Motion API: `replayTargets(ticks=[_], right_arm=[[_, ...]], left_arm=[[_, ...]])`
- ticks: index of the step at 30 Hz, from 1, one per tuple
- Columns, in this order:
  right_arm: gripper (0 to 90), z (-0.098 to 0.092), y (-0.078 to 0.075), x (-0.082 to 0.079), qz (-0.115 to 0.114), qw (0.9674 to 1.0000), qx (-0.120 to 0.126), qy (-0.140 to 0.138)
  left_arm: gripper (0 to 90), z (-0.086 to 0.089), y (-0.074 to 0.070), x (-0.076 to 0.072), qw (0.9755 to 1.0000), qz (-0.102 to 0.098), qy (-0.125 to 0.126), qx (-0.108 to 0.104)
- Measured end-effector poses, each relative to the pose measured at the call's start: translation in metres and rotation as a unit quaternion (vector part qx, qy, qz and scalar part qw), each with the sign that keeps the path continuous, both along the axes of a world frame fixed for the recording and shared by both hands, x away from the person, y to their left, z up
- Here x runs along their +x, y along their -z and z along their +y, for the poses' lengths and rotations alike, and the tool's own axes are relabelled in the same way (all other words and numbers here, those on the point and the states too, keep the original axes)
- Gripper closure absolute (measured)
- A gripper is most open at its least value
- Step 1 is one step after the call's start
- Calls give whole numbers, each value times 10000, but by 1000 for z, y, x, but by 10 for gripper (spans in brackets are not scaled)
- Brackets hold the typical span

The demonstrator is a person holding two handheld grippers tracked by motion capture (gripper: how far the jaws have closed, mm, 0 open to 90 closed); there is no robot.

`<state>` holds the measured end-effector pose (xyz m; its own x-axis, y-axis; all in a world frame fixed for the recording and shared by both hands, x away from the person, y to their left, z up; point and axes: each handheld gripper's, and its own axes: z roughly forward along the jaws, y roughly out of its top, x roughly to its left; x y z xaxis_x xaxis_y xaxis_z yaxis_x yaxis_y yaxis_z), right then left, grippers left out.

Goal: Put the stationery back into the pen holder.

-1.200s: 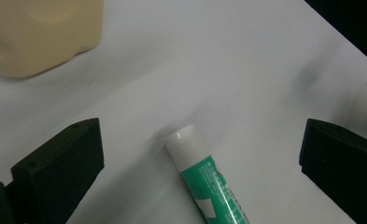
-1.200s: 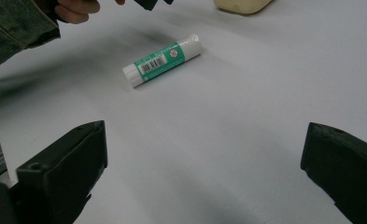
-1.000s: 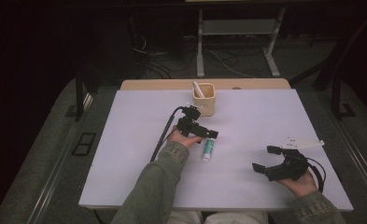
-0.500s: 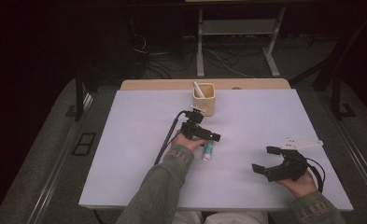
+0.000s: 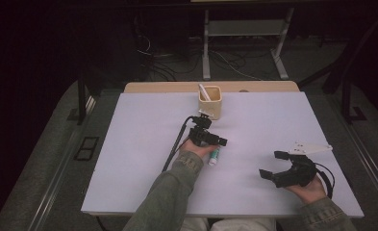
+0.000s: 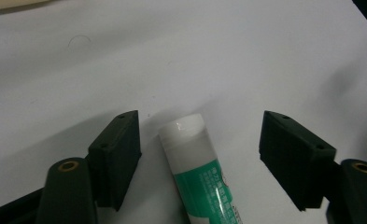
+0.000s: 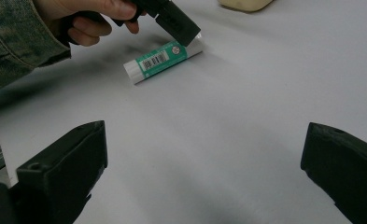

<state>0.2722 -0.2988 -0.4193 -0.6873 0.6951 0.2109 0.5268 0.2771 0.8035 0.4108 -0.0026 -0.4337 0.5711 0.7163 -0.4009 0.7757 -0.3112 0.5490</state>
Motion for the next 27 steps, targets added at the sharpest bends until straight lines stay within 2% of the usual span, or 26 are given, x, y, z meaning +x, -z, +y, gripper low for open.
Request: replayTargets(ticks=[9, 15, 17, 23, 27], right_arm=[[2, 0, 0, 0, -6, 10000, -5, -5], [2, 0, 0, 0, -7, 10000, -4, -5], [2, 0, 0, 0, -11, 10000, -2, 1], [2, 0, 0, 0, -6, 10000, 6, 5], [2, -1, -1, 0, -17, 10000, 10, 16]], left_arm=[[407, -5, 2, -2, 9999, 53, -92, 69], [467, -7, 3, -3, 9996, 30, -123, 250], [501, -8, 3, -3, 9993, 48, -249, 282], [579, -9, 3, -3, 9985, 54, -403, 357], [586, -11, 2, -3, 9981, 44, -427, 449]])
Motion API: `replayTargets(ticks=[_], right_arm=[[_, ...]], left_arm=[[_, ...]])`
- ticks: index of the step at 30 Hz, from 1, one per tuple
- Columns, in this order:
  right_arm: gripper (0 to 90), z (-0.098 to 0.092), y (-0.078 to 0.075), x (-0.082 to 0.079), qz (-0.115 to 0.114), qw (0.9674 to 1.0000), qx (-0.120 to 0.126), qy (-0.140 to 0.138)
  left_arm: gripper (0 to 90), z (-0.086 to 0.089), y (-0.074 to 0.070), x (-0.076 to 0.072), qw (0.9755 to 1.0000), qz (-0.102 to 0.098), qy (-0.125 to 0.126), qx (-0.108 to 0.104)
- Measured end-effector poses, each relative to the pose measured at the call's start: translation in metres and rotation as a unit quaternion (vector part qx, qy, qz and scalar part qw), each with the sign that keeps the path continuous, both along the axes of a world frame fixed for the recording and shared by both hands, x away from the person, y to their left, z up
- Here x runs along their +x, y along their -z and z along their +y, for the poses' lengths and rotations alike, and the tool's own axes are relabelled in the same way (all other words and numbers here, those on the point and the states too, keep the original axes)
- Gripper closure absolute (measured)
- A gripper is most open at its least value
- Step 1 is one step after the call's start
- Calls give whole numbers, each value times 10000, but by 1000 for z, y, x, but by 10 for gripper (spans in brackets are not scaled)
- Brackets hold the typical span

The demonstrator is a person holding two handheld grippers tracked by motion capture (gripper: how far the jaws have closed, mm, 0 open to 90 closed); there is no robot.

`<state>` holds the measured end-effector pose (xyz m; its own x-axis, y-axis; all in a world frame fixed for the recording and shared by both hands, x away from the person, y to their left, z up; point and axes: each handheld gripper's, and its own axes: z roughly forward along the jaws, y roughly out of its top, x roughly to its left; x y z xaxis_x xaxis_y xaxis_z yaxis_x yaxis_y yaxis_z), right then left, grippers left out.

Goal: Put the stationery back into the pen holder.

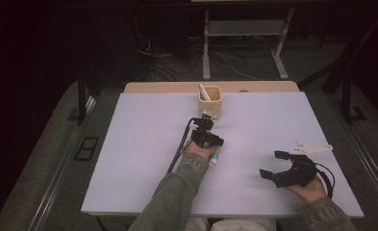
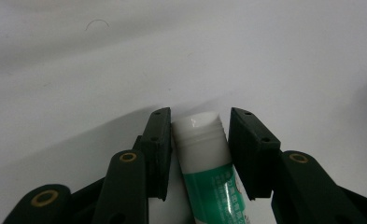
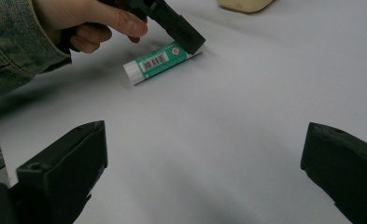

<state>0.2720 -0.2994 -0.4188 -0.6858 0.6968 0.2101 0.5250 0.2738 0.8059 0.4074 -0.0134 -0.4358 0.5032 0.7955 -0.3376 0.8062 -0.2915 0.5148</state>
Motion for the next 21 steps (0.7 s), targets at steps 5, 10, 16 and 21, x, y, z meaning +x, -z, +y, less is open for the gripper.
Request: replayTargets(ticks=[5, 10, 16, 21], right_arm=[[2, 0, 0, 0, 5, 10000, 0, 6], [2, -1, -1, 0, -2, 10000, 3, 11], [2, -1, 0, 0, 1, 10000, 1, 13], [2, -1, -1, 0, 11, 10000, 19, 26]], left_arm=[[605, -4, -1, -1, 9999, 10, -36, 120], [638, -6, -1, -2, 9998, 1, -59, 170], [641, -3, -1, 0, 9999, 32, 36, 135], [642, -1, -1, 1, 9999, 42, 145, 59]])
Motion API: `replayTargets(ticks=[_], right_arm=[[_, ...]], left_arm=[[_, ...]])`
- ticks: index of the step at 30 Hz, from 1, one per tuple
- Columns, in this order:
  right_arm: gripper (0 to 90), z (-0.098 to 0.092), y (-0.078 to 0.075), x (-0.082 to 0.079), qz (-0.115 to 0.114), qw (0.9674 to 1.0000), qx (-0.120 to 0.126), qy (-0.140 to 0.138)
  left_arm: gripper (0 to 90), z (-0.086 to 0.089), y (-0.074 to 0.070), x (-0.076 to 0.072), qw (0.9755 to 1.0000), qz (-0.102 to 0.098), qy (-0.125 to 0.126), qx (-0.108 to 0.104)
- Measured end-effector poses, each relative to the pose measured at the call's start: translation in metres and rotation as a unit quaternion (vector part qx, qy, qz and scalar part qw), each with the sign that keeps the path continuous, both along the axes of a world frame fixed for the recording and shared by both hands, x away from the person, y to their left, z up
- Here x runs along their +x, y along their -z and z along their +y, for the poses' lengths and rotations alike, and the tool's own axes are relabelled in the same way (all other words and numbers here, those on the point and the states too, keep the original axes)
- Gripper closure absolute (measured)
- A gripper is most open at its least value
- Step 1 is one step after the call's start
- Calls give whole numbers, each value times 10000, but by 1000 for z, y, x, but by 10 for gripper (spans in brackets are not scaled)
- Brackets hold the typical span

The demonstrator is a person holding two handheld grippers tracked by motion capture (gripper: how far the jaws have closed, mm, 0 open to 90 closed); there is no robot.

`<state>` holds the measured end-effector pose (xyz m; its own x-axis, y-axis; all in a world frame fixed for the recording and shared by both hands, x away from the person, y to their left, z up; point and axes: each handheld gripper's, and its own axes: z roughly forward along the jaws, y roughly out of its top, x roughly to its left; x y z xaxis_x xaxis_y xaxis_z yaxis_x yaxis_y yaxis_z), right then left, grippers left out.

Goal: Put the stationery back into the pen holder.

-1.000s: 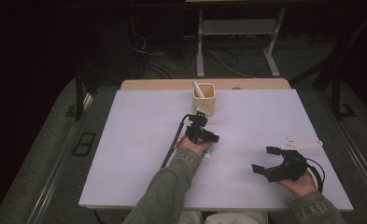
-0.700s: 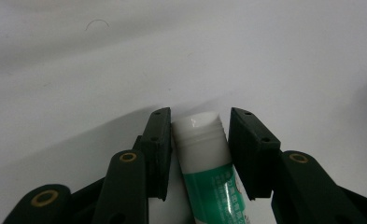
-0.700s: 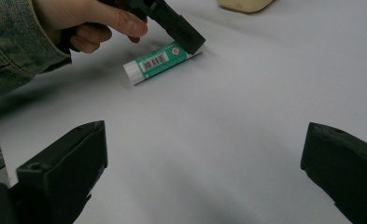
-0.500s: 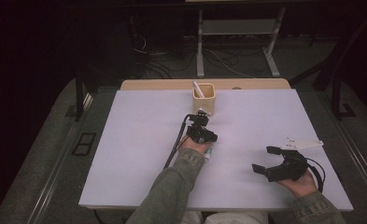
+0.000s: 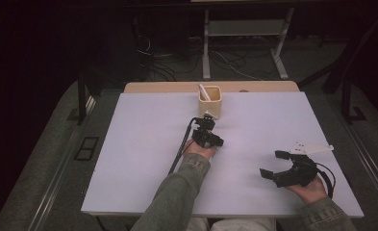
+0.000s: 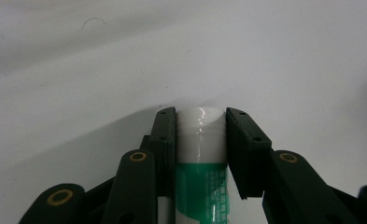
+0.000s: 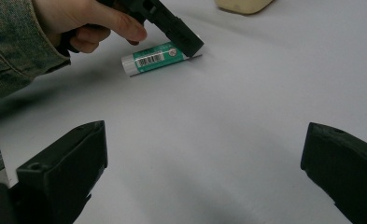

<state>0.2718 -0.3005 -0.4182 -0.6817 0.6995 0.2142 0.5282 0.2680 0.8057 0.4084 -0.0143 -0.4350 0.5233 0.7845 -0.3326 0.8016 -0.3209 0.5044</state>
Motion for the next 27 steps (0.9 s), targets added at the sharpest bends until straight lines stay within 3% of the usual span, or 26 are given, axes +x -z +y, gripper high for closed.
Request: replayTargets(ticks=[7, 17, 27], right_arm=[[2, -1, 0, 0, -36, 10000, 6, -8], [2, -1, 0, 0, -42, 10000, 27, 11], [2, -2, 0, 0, -38, 10000, 33, 22]], left_arm=[[643, 2, -3, -1, 9997, -158, 148, -78], [643, 16, -20, -1, 9970, -484, 198, -578], [643, 36, -37, 5, 9884, -860, 124, -1247]])
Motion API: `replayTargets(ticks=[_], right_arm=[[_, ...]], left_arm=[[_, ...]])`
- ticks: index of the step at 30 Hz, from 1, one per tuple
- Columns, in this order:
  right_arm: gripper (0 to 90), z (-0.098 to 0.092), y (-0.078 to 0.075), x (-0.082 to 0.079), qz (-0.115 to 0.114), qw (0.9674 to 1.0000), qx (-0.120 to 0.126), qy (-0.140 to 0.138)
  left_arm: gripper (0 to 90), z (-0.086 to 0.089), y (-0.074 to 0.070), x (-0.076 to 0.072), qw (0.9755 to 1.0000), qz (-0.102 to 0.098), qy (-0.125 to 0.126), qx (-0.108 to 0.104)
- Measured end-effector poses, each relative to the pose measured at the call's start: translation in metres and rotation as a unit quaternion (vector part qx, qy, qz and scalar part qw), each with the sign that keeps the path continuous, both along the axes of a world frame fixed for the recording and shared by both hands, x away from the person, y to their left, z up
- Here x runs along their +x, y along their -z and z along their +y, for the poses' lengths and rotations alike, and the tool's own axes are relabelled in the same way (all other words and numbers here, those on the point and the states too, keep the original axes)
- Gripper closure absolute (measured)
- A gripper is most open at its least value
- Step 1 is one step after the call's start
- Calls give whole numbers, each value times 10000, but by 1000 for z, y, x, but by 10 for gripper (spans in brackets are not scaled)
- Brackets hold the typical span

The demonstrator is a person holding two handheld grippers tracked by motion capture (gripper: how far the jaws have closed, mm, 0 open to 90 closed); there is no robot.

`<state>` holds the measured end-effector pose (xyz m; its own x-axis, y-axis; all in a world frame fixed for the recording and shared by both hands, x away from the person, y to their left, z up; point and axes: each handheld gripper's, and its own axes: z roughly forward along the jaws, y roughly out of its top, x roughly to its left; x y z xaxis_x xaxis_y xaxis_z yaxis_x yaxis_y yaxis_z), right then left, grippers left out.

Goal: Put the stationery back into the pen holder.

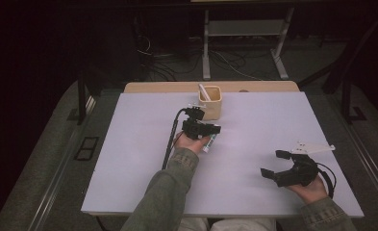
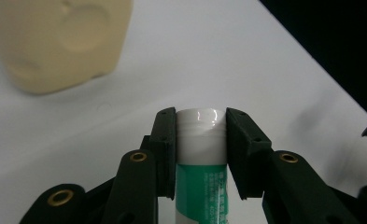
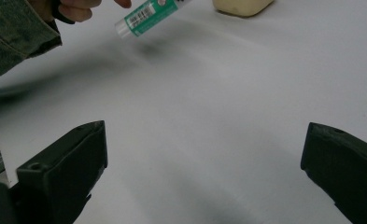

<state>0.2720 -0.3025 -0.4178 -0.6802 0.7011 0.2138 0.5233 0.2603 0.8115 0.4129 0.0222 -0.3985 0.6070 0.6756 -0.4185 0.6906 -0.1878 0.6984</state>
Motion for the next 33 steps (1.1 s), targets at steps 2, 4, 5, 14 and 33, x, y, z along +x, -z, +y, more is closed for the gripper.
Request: replayTargets(ticks=[2, 4, 5, 14, 33], right_arm=[[2, 0, 0, 0, -2, 10000, 3, 2], [2, 0, 0, 0, -1, 10000, 7, 7], [2, 0, 0, 0, 1, 10000, 8, 9], [2, -1, 0, 0, -4, 10000, 2, -12], [2, -1, 0, 0, -18, 10000, 16, -33]], left_arm=[[643, 3, -3, 1, 10000, -73, 14, -62], [643, 5, -5, 3, 9998, -119, 29, -127], [643, 7, -7, 3, 9997, -167, 38, -166], [643, 15, -22, 12, 9984, -423, 80, -372], [642, 17, -56, 29, 9940, -932, 91, -567]])
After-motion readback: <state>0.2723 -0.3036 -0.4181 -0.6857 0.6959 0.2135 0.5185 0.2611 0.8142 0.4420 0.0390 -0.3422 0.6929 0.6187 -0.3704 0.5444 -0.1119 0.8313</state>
